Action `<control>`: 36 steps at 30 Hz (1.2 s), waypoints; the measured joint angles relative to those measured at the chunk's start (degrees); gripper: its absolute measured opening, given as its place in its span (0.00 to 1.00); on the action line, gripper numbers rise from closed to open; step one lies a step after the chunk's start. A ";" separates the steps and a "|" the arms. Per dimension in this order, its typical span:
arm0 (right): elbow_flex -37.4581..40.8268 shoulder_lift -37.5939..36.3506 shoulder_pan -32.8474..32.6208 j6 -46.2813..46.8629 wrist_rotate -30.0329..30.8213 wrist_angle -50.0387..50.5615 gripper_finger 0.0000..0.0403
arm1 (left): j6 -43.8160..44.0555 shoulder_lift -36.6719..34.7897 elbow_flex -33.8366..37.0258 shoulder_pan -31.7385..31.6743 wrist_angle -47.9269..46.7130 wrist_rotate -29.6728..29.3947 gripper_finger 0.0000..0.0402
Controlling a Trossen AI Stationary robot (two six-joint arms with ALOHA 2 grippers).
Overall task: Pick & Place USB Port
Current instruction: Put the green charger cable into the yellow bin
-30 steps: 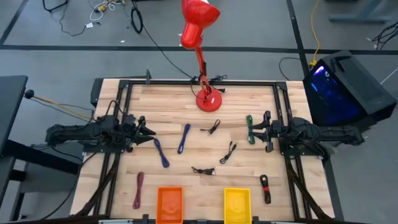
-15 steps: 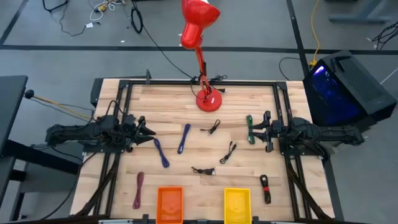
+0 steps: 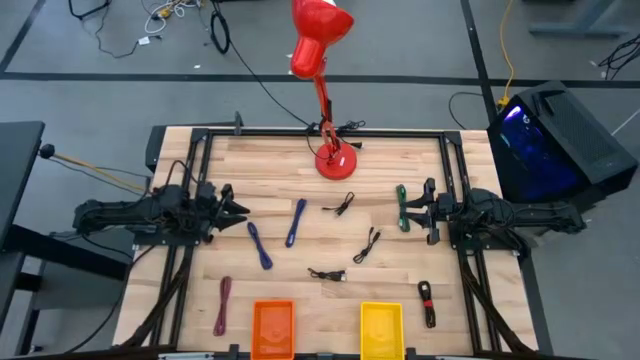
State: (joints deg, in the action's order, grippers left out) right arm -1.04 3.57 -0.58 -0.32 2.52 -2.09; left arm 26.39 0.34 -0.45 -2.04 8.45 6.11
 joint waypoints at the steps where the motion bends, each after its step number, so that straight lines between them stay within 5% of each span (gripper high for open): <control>1: -0.02 0.00 0.00 0.00 0.00 0.00 0.28 | 0.00 0.00 0.00 0.01 0.59 -0.60 0.31; 11: -0.02 0.01 0.00 0.67 3.00 -5.00 0.28 | 1.55 0.01 0.02 0.00 0.62 -2.88 0.31; 19: -0.02 0.03 0.00 -3.37 16.51 -23.62 0.28 | -1.48 0.02 0.02 -0.05 0.72 -17.37 0.31; 23: -0.11 0.03 0.41 -2.77 24.37 -31.07 0.28 | 1.52 1.89 0.02 -0.05 0.25 -19.91 0.31; 29: -11.04 4.06 2.18 -4.22 23.65 -10.18 0.28 | 3.31 8.56 0.01 0.00 2.03 -22.61 0.31; 33: -21.31 13.10 3.93 -0.55 30.17 14.61 0.28 | 3.39 13.30 0.00 0.02 7.15 -22.29 0.31; 36: -24.62 20.52 5.33 6.14 28.57 24.77 0.28 | 2.94 16.29 0.00 0.02 12.34 -21.79 0.31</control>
State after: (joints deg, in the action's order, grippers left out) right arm -25.66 24.09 4.75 5.83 31.10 22.68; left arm 29.33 16.63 -0.45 -2.02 20.79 -15.68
